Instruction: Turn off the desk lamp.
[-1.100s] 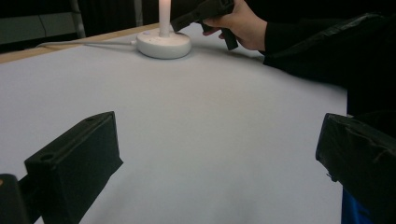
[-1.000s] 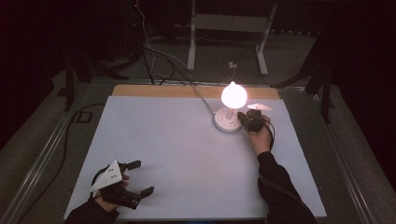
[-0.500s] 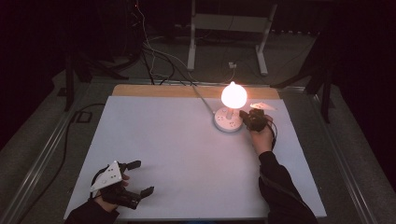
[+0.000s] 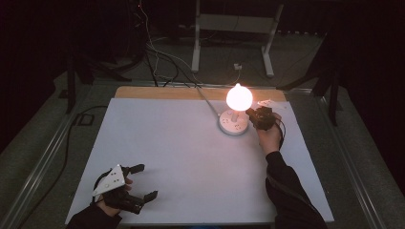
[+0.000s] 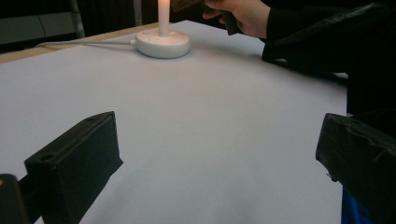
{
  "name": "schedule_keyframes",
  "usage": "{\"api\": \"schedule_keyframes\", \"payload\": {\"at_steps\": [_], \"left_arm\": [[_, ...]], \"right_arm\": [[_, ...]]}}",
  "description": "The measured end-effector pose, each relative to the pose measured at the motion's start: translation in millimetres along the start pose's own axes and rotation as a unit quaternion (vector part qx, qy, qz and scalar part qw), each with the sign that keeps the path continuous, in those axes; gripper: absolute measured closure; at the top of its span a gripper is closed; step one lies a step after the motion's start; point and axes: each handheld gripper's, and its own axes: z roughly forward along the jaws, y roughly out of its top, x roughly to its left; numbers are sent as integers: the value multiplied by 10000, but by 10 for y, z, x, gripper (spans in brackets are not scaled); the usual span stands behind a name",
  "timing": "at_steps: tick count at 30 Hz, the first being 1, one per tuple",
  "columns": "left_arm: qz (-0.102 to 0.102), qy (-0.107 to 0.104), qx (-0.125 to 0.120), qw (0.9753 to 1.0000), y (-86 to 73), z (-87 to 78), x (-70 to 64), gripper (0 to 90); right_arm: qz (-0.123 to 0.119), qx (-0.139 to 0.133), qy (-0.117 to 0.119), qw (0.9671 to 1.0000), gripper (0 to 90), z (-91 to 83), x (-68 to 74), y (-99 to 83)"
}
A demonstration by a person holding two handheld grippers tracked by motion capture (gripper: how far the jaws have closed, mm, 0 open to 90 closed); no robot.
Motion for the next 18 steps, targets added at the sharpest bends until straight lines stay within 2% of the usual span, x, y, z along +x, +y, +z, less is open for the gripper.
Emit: {"api": "schedule_keyframes", "payload": {"at_steps": [7,18], "left_arm": [[38,28,72,10000,-3,8,-6,4],[11,13,31,10000,-2,8,-3,4]], "right_arm": [[13,117,11,9999,894,46,16,-57],[-39,269,-39,9996,891,123,14,-198]]}}
